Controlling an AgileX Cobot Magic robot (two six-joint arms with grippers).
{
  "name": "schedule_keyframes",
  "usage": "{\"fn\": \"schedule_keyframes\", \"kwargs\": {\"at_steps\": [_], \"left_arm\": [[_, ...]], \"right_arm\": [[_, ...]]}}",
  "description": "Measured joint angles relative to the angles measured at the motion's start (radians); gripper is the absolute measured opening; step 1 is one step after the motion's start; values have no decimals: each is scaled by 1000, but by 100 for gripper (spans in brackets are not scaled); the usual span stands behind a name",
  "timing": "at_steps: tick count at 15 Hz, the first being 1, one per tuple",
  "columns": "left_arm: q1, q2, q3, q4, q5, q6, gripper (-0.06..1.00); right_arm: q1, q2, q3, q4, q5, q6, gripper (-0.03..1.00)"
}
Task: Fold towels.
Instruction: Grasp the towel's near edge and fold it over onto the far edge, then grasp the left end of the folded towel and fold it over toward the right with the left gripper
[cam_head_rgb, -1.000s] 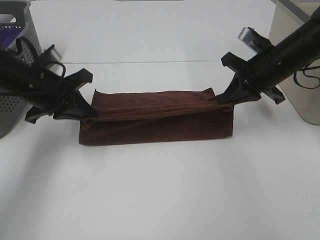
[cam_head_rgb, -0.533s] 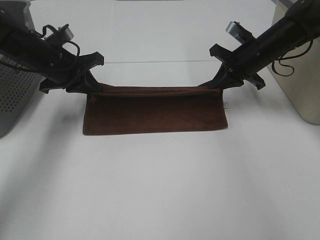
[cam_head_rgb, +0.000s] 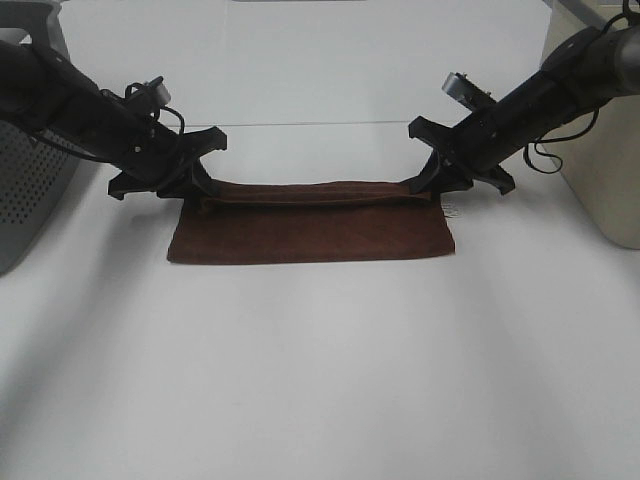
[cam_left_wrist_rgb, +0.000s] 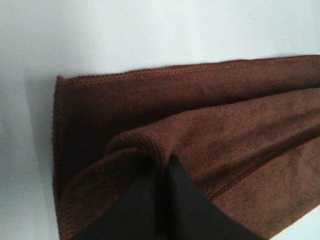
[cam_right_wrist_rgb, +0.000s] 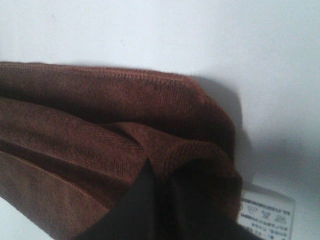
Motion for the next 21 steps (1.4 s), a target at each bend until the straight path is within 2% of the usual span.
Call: {"fn": "schedule_keyframes", "kwargs": {"at_steps": [1, 3, 5, 6, 7, 9, 11, 17, 19, 20, 21], "left_arm": [[0, 7, -1, 3, -10, 0, 4], [2, 11, -1, 4, -33, -1, 21], [2, 11, -1, 0, -45, -1, 54], [2, 11, -1, -2, -43, -1, 68], [2, 11, -1, -2, -33, -1, 76], [2, 2, -1, 15, 1, -1, 81], [8, -27, -1, 69, 23, -2, 81], [60, -72, -1, 227, 113, -146, 81], [57, -45, -2, 223, 120, -152, 81], [57, -25, -2, 197, 121, -153, 81], [57, 4, -9, 135, 124, -134, 80]], "right_arm": [[0, 1, 0, -8, -17, 0, 9], [-2, 1, -1, -29, -39, 0, 28], [-4, 1, -4, -31, -29, 0, 50], [-4, 1, -5, -28, -17, 0, 59], [-4, 1, -9, -25, -3, 0, 64], [-4, 0, -15, -22, 33, 0, 68], [-4, -15, -14, -44, 63, 5, 69], [-4, -79, -16, -179, 147, 120, 69], [-4, -79, -16, -207, 151, 133, 69], [-4, -79, -16, -219, 152, 135, 69], [-4, -79, -16, -225, 153, 135, 69]]}}
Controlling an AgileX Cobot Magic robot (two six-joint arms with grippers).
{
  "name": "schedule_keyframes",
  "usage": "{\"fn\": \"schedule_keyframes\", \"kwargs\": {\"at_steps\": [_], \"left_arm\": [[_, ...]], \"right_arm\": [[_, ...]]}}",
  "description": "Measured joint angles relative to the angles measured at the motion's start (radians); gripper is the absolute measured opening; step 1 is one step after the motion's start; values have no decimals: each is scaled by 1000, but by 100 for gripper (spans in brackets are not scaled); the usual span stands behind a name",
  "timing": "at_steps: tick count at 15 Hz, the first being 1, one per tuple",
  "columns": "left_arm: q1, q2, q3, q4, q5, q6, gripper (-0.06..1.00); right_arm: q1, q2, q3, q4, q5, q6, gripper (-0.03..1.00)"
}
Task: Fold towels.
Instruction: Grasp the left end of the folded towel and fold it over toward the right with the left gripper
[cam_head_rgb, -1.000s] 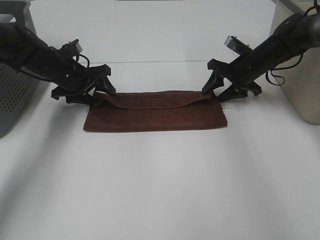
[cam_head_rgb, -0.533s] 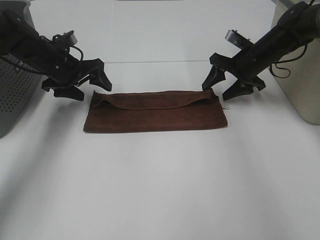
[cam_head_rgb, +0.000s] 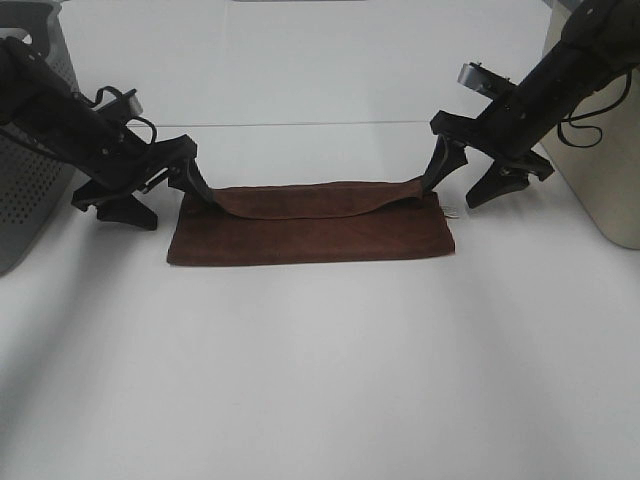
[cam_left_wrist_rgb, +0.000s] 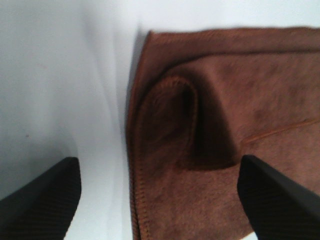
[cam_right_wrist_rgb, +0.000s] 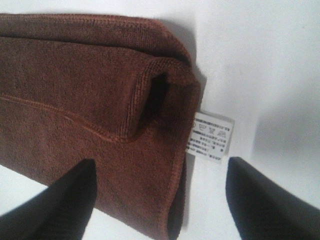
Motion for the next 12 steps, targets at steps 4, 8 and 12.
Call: {"fn": "schedule_keyframes", "kwargs": {"at_steps": [4, 8, 12], "left_arm": [[-32, 41, -4, -150, -12, 111, 40], [-38, 40, -22, -116, -16, 115, 3], [-38, -41, -192, 238, 97, -139, 3]], "right_arm": [[0, 0, 0, -3, 0, 0, 69], [0, 0, 0, -3, 0, 0, 69], [0, 0, 0, -3, 5, 0, 69]]}}
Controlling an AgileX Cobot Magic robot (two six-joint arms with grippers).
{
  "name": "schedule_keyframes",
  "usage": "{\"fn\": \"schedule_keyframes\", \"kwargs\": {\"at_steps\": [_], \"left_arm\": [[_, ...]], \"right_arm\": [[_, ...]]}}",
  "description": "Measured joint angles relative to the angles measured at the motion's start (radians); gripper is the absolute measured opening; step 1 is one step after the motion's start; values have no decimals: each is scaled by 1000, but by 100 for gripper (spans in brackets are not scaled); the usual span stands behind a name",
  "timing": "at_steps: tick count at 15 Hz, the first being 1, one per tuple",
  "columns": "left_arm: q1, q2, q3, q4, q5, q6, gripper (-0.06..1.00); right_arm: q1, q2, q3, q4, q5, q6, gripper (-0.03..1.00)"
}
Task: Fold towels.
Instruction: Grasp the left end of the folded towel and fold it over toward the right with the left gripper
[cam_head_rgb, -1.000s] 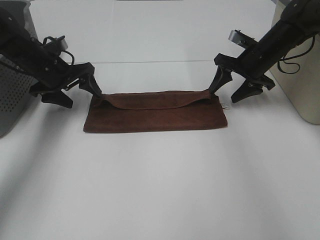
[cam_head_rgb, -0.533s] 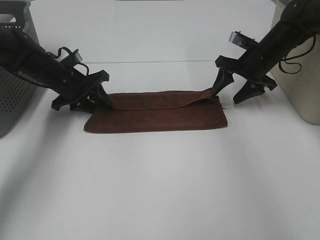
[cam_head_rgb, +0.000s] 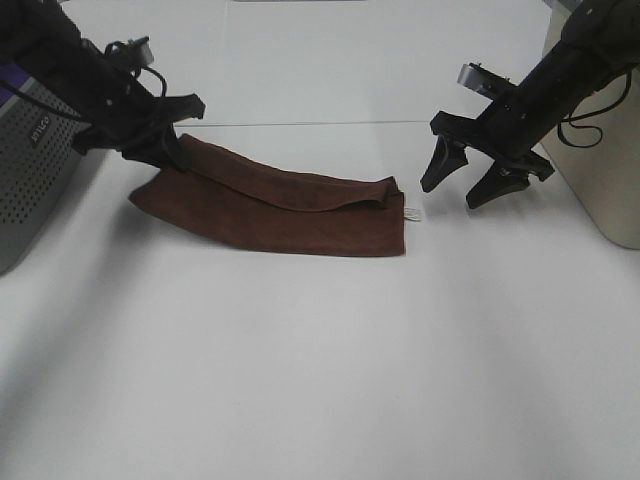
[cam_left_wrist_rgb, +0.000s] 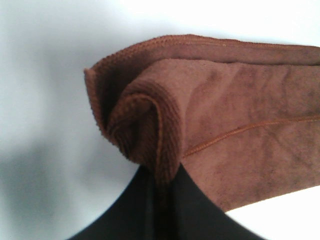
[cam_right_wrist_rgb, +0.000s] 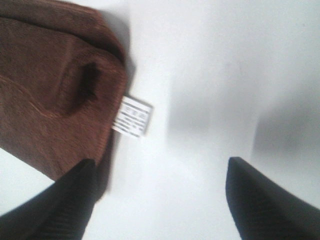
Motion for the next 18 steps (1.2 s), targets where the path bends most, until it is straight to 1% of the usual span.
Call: {"fn": "schedule_keyframes", "kwargs": {"at_steps": [1, 2, 3, 4, 5, 6, 9, 11, 12, 13, 14, 15, 17, 18], "left_arm": [[0, -8, -83, 128, 108, -129, 3], [0, -8, -129, 154, 158, -174, 3], [-2, -8, -176, 142, 204, -191, 3], [-14, -8, -215, 106, 222, -192, 3], [-38, -8, -243, 71, 221, -192, 3], [-76, -8, -255, 43, 199, -195, 3], [-184, 41, -260, 0, 108, -240, 3], [-247, 105, -269, -5, 74, -262, 3], [-258, 119, -277, -7, 71, -267, 3], [-292, 162, -298, -9, 44, -295, 6], [-310, 178, -309, -13, 18, -316, 12], [-320, 188, -313, -19, -6, -330, 22], [-327, 203, -317, -45, -31, -337, 50], [-327, 207, -317, -76, -41, -338, 64]], "right_arm": [[0, 0, 0, 0, 4, 0, 69], [0, 0, 0, 0, 8, 0, 69], [0, 0, 0, 0, 9, 0, 69], [0, 0, 0, 0, 11, 0, 69], [0, 0, 0, 0, 13, 0, 69], [0, 0, 0, 0, 13, 0, 69], [0, 0, 0, 1, 13, 0, 69], [0, 0, 0, 1, 14, 0, 69], [0, 0, 0, 1, 14, 0, 69], [0, 0, 0, 1, 14, 0, 69], [0, 0, 0, 1, 14, 0, 69], [0, 0, 0, 2, 14, 0, 69], [0, 0, 0, 7, 16, 0, 69], [0, 0, 0, 12, 16, 0, 69]]}}
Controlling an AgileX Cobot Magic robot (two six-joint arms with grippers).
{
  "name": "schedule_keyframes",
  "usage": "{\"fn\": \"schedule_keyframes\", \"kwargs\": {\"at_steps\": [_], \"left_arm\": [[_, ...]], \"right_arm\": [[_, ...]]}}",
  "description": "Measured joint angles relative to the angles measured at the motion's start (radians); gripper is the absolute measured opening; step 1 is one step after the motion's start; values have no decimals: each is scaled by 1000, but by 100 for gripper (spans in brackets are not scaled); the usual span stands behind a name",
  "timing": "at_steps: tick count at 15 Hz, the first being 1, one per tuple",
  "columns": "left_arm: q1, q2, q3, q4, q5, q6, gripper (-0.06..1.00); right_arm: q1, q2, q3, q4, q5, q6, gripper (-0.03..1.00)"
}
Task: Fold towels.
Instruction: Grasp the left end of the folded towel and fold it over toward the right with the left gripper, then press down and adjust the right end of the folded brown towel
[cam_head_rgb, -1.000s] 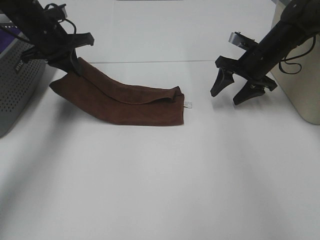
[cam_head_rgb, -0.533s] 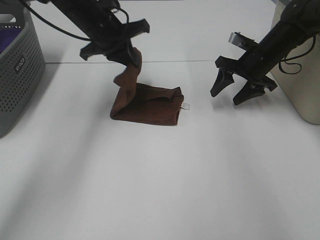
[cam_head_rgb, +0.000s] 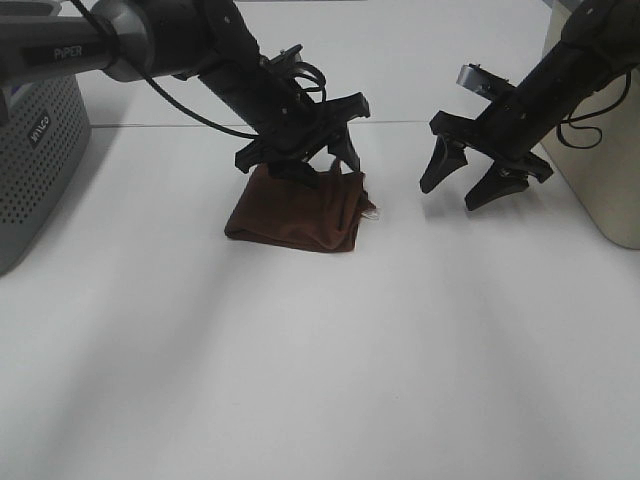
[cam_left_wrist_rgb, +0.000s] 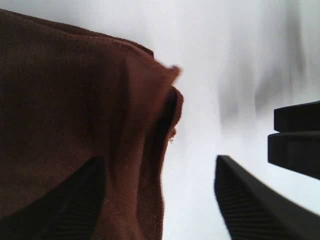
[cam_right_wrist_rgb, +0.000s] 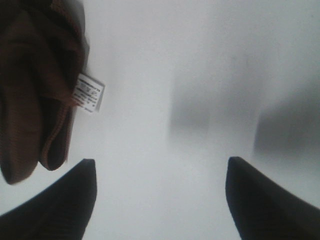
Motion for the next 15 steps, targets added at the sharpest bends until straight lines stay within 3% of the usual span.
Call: {"fn": "schedule_keyframes", "kwargs": {"at_steps": [2, 5, 7, 11, 13, 15], "left_arm": [[0, 5, -1, -87, -38, 2, 78], [7, 5, -71, -131, -34, 94, 80], [38, 5, -138, -81, 41, 183, 80], [167, 4, -200, 53, 150, 200, 80], [213, 4, -200, 91, 182, 200, 80], [233, 4, -200, 105, 194, 200, 80]], "right_arm": [[0, 0, 0, 18, 9, 0, 69], [-1, 0, 0, 108, 48, -18, 69], [-1, 0, 0, 235, 84, -86, 69], [13, 0, -1, 575, 139, -256, 69], [71, 0, -1, 610, 99, -273, 69], [135, 0, -1, 591, 1, -278, 69]]}}
